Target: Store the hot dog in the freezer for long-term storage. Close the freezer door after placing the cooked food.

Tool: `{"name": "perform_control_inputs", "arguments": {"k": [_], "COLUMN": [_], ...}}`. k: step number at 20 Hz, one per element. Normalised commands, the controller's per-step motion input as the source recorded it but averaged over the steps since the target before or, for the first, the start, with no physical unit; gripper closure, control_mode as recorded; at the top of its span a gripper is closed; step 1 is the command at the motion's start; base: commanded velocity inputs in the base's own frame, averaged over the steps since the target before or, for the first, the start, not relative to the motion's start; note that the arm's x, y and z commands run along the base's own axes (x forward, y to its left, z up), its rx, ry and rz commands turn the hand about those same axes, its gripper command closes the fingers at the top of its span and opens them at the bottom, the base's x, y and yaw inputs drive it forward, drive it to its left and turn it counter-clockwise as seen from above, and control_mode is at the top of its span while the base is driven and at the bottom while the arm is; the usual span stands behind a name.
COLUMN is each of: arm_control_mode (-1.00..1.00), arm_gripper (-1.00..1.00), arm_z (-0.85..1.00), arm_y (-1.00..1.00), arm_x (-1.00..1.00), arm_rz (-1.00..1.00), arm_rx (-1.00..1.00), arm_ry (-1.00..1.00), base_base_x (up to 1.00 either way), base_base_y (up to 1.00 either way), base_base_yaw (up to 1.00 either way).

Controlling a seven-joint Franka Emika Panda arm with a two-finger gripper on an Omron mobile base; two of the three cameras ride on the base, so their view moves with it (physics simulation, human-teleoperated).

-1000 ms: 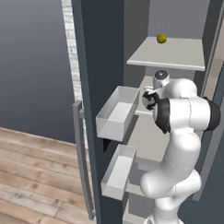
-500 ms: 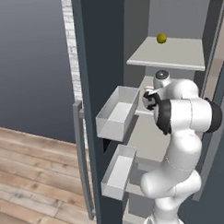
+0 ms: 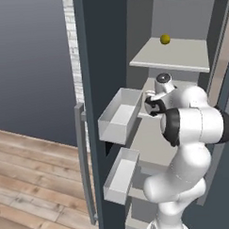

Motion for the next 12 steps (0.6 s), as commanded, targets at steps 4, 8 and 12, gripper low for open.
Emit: {"name": "perform_control_inputs", "arguments": {"k": [4, 8, 12], "arm_control_mode": [-1.00, -1.00, -1.00], "arm_gripper": [-1.00, -1.00, -1.00], "arm_z": [0.08, 0.14, 0.20], "arm_y": [0.31, 0.28, 0.25], "arm_x": [-0.44, -0.54, -0.57], "arm_rz": [0.00, 0.00, 0.00], "arm_rx": [0.00, 0.00, 0.00], "arm_ry": [0.00, 0.05, 0.05], "base_base_x": [0.00, 0.00, 0.00], "base_base_y": [0.00, 0.00, 0.00], "base_base_yaw": [0.00, 0.00, 0.00]}}
